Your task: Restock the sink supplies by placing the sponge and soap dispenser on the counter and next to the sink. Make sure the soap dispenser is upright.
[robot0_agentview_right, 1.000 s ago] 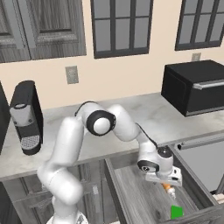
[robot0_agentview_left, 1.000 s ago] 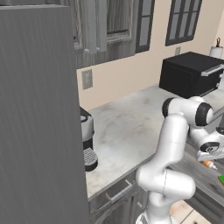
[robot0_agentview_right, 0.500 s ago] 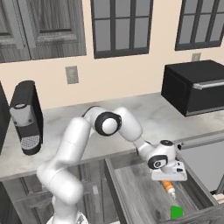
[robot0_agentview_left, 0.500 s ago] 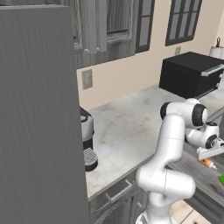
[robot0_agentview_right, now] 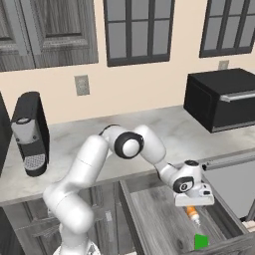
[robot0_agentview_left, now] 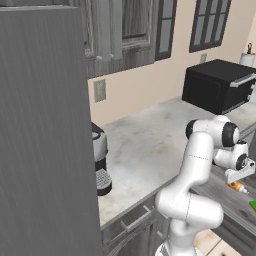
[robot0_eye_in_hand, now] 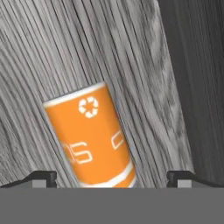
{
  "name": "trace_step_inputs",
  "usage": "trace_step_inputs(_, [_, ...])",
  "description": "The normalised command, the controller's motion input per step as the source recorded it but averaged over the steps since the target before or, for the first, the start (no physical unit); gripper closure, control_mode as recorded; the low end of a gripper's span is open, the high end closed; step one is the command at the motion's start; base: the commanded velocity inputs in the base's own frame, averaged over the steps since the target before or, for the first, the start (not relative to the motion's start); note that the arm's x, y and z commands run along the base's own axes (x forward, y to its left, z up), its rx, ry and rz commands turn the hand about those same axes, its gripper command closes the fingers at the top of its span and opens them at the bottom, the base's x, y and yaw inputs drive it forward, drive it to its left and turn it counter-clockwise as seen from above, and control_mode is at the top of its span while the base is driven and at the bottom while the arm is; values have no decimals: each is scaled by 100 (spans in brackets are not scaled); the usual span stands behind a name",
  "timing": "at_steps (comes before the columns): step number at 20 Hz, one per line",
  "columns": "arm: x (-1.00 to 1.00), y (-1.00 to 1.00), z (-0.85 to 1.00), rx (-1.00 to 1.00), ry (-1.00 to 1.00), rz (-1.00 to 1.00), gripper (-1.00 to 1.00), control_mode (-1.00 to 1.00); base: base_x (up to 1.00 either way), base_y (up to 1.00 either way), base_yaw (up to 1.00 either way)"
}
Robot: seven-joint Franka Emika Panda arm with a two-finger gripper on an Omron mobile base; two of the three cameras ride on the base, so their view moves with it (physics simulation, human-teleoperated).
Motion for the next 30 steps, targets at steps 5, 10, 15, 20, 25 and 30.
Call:
trace_step_inputs(5, [-8,0,-9,3,0,10,-100,-100,0,0,0])
trace_step_inputs(10, [-1,0,-9,3,0,10,-100,-100,0,0,0])
trace_step_inputs(15, [0,0,-34,1,0,11,-100,-100,0,0,0])
trace_step_inputs(20, [0,0,-37,3,0,12,-100,-100,0,0,0])
trace_step_inputs(25, [-5,0,-41,0,1,9,100,-100,0,0,0])
trace_step_inputs(30, [-54,0,22,0,-6,6,100,-100,0,0,0])
